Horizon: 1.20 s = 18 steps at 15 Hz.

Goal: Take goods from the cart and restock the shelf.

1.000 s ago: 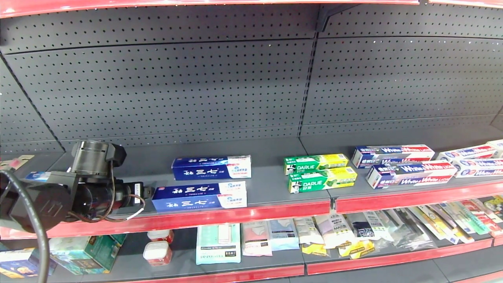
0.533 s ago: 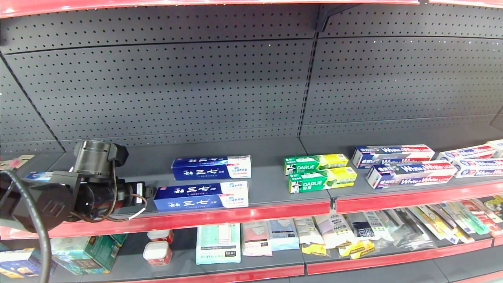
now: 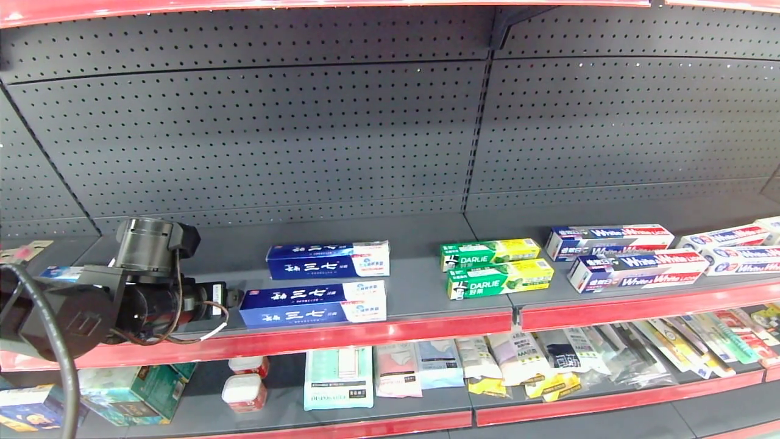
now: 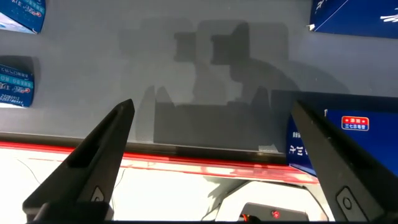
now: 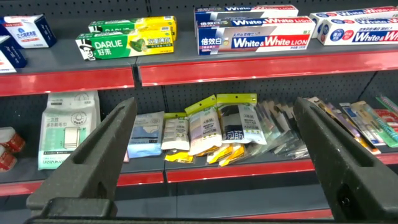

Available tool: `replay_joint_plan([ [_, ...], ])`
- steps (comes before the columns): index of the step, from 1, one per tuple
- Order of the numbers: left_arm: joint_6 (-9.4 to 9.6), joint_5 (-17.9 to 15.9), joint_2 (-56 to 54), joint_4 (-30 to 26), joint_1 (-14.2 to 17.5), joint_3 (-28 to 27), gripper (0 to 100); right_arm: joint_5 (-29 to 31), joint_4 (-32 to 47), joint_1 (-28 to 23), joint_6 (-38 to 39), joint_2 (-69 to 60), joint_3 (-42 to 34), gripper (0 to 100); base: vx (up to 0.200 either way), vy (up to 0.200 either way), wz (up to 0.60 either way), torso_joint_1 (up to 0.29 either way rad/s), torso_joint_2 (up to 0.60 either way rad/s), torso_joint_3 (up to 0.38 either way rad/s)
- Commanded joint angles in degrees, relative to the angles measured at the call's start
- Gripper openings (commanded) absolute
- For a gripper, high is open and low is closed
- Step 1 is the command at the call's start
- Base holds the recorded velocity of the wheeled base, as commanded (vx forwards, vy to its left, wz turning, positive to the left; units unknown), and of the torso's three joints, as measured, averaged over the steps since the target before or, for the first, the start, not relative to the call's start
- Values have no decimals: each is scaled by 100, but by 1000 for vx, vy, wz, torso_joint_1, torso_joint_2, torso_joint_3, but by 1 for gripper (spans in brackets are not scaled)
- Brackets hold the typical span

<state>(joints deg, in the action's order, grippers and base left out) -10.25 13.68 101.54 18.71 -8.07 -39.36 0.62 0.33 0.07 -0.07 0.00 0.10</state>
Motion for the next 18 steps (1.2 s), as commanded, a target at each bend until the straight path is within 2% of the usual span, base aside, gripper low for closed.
replay_joint_plan([
  [1,-3,3,-11,1,-10,-10,100,-1,2,1,-1,9,-1,100,0,0,0,0,0,0],
  [8,-3,3,-11,10,-54,8,100,-1,2,1,-1,9,-1,100,0,0,0,0,0,0],
  [10,-91,3,-20,10,-63,-1,100,-1,2,1,-1,9,-1,100,0,0,0,0,0,0],
  [12,-91,74,-108,71,-54,-1,100,-1,2,1,-1,9,-1,100,0,0,0,0,0,0],
  [13,-47,144,-292,124,-10,34,100,-1,2,1,-1,9,-1,100,0,0,0,0,0,0],
  [14,85,118,-600,89,78,96,100,-1,2,1,-1,9,-1,100,0,0,0,0,0,0],
  [15,305,47,-1048,18,104,280,100,-1,2,1,-1,9,-1,100,0,0,0,0,0,0],
  [17,559,38,-2243,1,104,930,100,-1,2,1,-1,9,-1,100,0,0,0,0,0,0],
  [18,665,12,-3193,-61,183,1379,100,-1,2,1,-1,9,-1,100,0,0,0,0,0,0],
])
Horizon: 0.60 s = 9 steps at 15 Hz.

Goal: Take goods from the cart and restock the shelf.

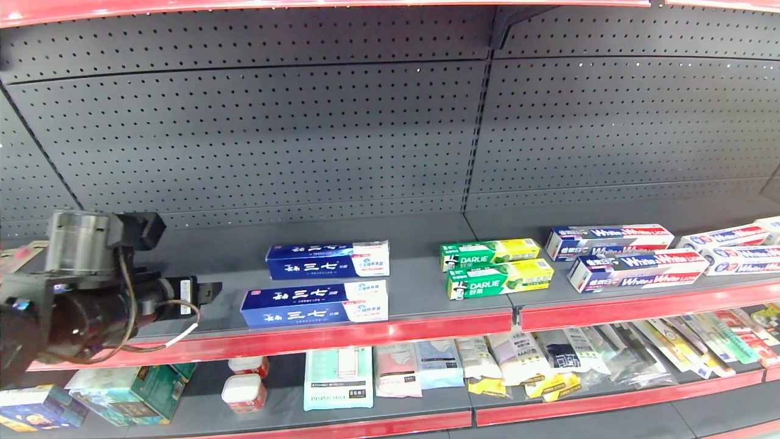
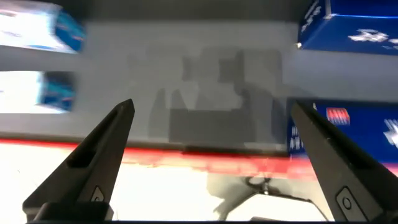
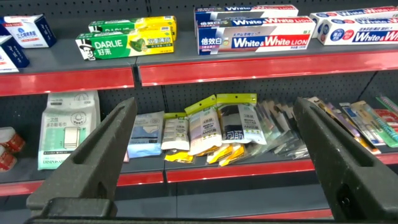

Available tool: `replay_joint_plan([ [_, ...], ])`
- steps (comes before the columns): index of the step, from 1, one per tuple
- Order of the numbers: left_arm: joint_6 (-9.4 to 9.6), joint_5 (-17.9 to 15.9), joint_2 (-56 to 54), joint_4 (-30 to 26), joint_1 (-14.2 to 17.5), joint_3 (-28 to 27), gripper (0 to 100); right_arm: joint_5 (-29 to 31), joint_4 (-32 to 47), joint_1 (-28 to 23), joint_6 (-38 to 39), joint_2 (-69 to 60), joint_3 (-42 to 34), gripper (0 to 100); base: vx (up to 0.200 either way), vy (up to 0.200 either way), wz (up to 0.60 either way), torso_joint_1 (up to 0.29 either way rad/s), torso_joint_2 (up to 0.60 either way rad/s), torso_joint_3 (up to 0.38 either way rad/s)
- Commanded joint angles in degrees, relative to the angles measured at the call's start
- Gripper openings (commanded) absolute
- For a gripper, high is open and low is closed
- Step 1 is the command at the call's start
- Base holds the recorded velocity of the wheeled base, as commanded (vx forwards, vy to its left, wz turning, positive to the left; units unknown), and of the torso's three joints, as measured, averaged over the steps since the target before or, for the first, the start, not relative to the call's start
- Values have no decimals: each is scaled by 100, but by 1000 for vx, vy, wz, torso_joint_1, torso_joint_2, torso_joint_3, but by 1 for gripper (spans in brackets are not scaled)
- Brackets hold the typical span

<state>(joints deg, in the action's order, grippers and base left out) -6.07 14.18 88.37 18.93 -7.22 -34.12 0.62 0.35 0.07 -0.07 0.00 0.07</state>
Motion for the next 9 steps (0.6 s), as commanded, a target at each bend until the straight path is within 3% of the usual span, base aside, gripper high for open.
replay_joint_plan([
  [1,493,-152,-2939,-250,106,1347,100,-1,0,1,-1,9,1,100,0,0,0,0,0,0],
  [3,1679,-583,-5550,-1357,98,1997,100,-1,0,1,-1,9,1,100,0,0,0,0,0,0],
  [4,1873,-715,-6183,-1849,98,2032,100,-1,0,1,-1,9,1,100,0,0,0,0,0,0],
  [5,1961,-1137,-7879,-3431,98,2041,100,-1,0,1,-1,9,1,100,0,0,0,0,0,0],
  [6,1917,-1198,-8406,-4082,98,2050,100,-1,0,1,-1,9,1,100,0,0,0,0,0,0],
  [7,1029,-926,-8266,-4029,106,1971,100,-1,0,1,-1,9,1,100,0,0,0,0,0,0],
  [8,106,-961,-8248,-3651,89,2076,100,-1,0,1,-1,9,1,100,0,0,0,0,0,0],
  [9,-96,-1128,-8292,-3458,63,2366,100,-1,0,1,-1,9,1,100,0,0,0,0,0,0],
])
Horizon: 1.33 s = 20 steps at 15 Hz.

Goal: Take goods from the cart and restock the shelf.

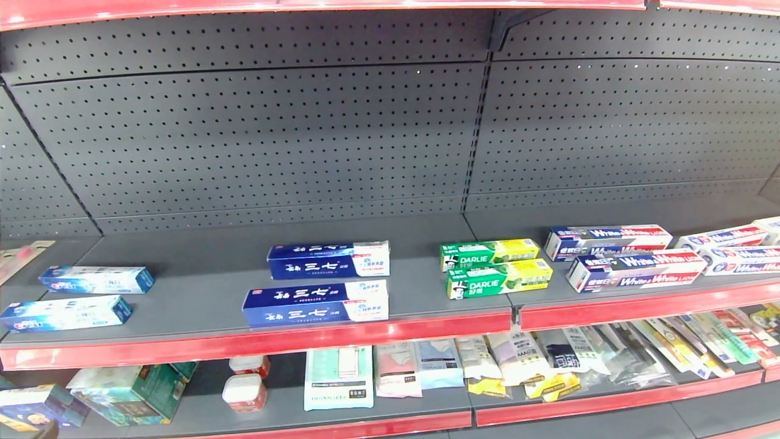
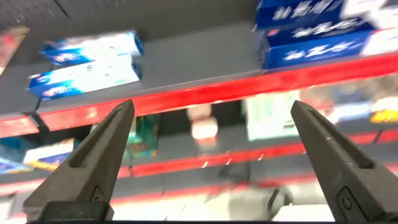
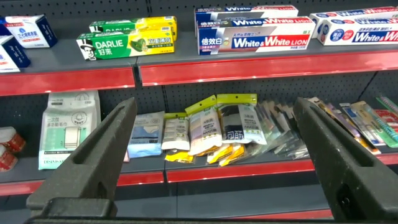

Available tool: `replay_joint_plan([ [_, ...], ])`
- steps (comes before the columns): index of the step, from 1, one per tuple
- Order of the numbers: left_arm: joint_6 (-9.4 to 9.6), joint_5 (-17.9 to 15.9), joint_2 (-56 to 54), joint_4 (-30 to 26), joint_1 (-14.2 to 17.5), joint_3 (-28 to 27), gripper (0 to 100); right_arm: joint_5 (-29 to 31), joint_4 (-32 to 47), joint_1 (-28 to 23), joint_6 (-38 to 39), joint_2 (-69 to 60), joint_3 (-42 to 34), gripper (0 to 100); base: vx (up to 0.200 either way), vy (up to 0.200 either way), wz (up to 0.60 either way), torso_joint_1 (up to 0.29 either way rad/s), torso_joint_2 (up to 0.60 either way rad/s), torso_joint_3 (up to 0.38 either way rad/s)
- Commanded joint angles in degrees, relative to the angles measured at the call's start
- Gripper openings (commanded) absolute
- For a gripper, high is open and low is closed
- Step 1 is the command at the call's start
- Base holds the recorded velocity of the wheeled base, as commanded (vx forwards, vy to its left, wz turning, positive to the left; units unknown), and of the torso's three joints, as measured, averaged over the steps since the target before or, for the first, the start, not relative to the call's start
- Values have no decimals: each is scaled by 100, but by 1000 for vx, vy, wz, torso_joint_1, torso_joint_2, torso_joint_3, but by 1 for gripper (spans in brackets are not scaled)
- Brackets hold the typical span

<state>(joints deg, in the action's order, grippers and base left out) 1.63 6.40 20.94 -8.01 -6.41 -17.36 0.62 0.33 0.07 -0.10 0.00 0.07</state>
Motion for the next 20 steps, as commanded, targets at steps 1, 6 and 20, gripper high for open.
replay_joint_plan([
  [1,-840,-236,-1549,-447,-18,971,100,-1,2,10,1,9,1,100,0,0,0,0,0,0],
  [6,-480,-385,-1549,845,-18,1613,100,-1,2,1,1,9,1,100,0,0,0,0,0,0],
  [20,-559,766,-1549,1056,-18,1736,100,-1,2,1,-8,9,-7,100,0,0,214,2,0,1],
])
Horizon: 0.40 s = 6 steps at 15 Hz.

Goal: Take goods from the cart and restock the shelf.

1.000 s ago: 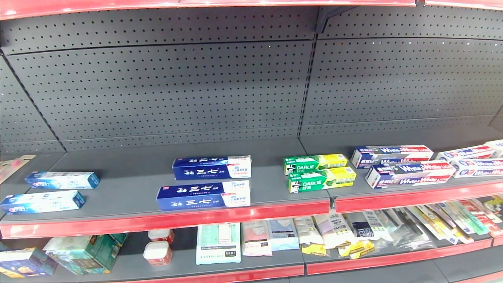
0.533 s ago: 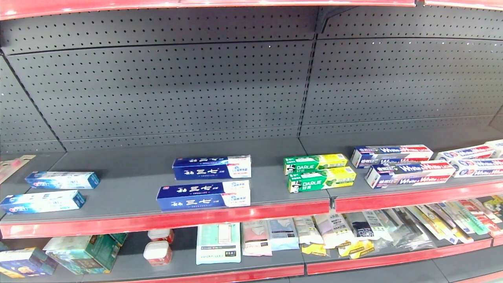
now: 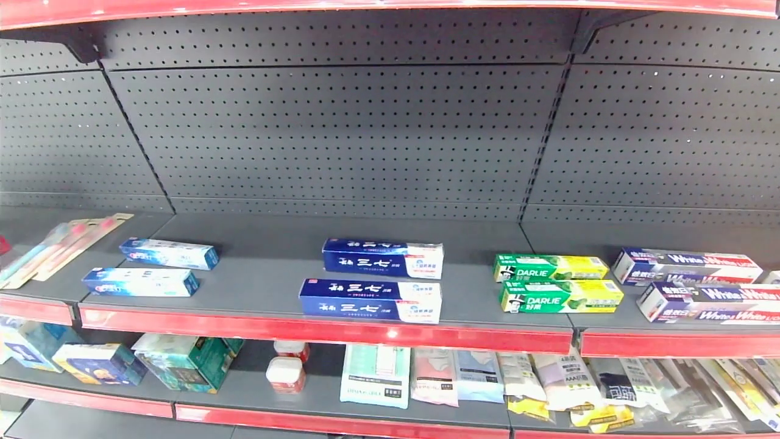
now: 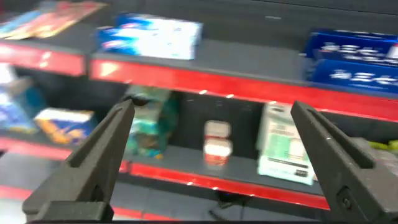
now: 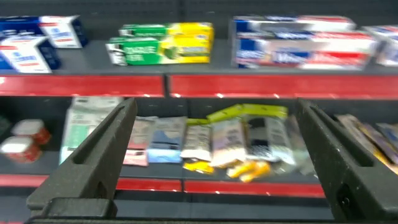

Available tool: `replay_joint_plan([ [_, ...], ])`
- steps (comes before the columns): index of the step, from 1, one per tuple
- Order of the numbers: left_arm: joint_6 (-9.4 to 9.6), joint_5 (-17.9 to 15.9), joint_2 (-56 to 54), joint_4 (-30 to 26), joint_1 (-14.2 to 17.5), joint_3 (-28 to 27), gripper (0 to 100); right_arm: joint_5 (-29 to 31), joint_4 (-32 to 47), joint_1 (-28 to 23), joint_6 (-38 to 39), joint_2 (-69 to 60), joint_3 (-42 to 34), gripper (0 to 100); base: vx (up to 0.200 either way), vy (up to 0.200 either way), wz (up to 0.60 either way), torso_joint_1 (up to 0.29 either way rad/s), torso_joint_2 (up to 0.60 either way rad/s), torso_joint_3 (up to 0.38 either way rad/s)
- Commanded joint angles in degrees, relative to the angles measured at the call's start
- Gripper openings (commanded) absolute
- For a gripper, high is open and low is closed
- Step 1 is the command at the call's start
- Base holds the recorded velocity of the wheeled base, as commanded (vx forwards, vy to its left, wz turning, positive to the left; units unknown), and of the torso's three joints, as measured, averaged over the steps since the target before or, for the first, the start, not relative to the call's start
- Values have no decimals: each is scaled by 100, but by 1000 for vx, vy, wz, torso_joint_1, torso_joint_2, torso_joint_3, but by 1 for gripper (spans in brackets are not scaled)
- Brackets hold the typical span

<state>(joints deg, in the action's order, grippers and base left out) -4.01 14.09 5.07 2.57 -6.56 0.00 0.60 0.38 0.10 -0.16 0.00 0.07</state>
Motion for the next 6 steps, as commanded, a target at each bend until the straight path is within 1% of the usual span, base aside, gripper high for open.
replay_joint_plan([
  [1,6,-3,38,-2,-3,0,100,2,-3,-1,-2,9,-7,100,0,0,0,0,0,0],
  [2,76,-3,38,-2,-3,0,100,2,-3,-1,-11,9,1,100,0,0,0,0,0,0],
  [3,93,-3,38,-2,-3,0,100,2,-3,-1,-11,9,-7,100,0,0,0,0,0,0],
  [6,93,-3,38,-2,-3,0,100,2,-3,-1,-11,9,-7,100,0,0,0,0,0,0],
])
